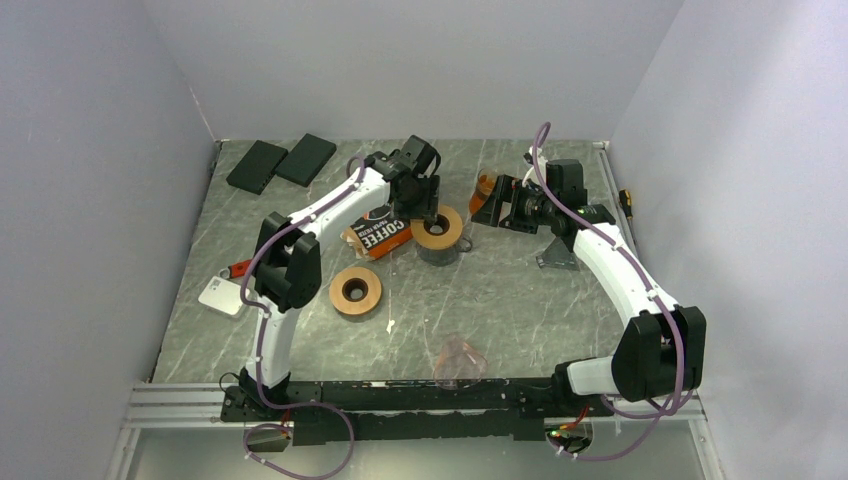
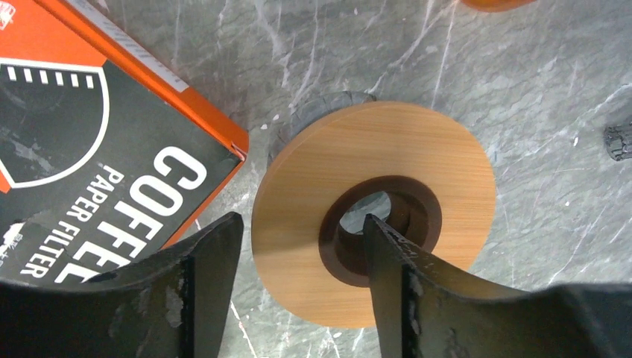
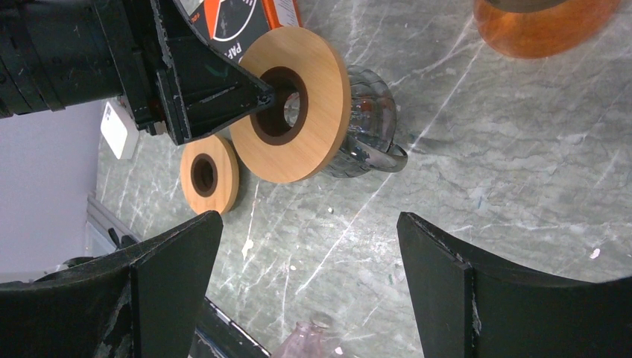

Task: Place the coffee filter in the dripper

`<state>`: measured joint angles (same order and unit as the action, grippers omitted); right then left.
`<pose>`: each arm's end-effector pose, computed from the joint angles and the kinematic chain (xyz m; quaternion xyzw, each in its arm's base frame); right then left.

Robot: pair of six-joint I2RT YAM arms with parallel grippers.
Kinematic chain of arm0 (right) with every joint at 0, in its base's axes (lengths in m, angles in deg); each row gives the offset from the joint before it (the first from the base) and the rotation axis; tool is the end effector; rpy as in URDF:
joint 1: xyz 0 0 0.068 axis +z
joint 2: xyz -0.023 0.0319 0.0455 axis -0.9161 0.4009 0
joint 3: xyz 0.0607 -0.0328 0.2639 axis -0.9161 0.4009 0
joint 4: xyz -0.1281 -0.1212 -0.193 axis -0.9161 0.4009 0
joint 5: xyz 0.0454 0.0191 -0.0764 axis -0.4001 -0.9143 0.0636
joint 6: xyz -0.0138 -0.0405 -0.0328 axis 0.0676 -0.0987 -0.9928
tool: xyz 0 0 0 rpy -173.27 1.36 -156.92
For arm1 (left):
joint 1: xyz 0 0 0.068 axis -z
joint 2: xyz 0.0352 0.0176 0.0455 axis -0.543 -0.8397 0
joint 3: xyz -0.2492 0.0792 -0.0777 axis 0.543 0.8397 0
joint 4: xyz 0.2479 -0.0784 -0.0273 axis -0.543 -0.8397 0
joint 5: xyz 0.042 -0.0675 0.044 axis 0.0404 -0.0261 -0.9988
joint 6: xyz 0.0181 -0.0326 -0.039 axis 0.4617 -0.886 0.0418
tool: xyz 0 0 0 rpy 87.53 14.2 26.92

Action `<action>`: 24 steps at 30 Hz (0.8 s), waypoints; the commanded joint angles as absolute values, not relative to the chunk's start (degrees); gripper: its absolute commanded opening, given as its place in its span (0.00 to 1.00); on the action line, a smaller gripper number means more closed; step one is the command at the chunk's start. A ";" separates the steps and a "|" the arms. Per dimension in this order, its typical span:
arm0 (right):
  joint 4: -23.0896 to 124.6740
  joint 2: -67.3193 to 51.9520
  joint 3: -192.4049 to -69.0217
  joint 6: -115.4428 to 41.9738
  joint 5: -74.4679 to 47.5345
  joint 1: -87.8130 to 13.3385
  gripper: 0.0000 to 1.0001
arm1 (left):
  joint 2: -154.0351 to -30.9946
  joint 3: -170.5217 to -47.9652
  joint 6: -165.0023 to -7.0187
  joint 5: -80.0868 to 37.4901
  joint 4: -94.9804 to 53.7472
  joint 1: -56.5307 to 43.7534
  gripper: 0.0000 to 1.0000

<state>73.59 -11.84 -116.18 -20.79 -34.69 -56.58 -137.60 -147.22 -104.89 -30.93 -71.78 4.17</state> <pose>0.2866 0.0668 0.2951 -0.0073 0.8813 0.3325 0.3356 0.3687 -0.2774 0.2616 0.0523 0.9631 -0.1370 0.2257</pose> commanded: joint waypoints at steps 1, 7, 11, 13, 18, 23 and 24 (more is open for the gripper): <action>70.63 -12.02 -115.91 -20.44 -35.02 -56.92 0.93 | -135.08 -146.77 -103.30 -30.49 -67.80 4.09 0.70; 70.54 -11.81 -115.99 -20.47 -34.41 -57.04 0.93 | -127.84 -140.24 -102.11 -30.62 -60.95 4.11 0.83; 69.80 -11.93 -115.64 -20.32 -34.32 -57.09 0.94 | -120.65 -132.96 -100.71 -30.59 -53.72 4.11 0.88; 69.73 -11.85 -115.51 -20.51 -33.96 -57.13 0.94 | -116.54 -128.34 -99.90 -30.76 -48.82 4.11 0.92; 68.92 -12.46 -114.58 -20.10 -33.60 -57.33 0.97 | -106.30 -116.66 -98.53 -32.47 -40.41 3.82 0.99; 68.76 -13.03 -114.36 -20.33 -32.54 -57.31 1.00 | -99.56 -109.02 -98.81 -37.07 -38.66 2.96 0.99; 68.89 -13.06 -114.44 -20.34 -32.36 -57.33 1.00 | -98.34 -107.67 -98.92 -38.27 -38.99 2.74 0.99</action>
<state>71.52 -11.84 -114.19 -20.44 -33.73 -57.06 -102.08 -112.16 -99.53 -33.16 -42.58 3.67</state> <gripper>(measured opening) 0.993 0.994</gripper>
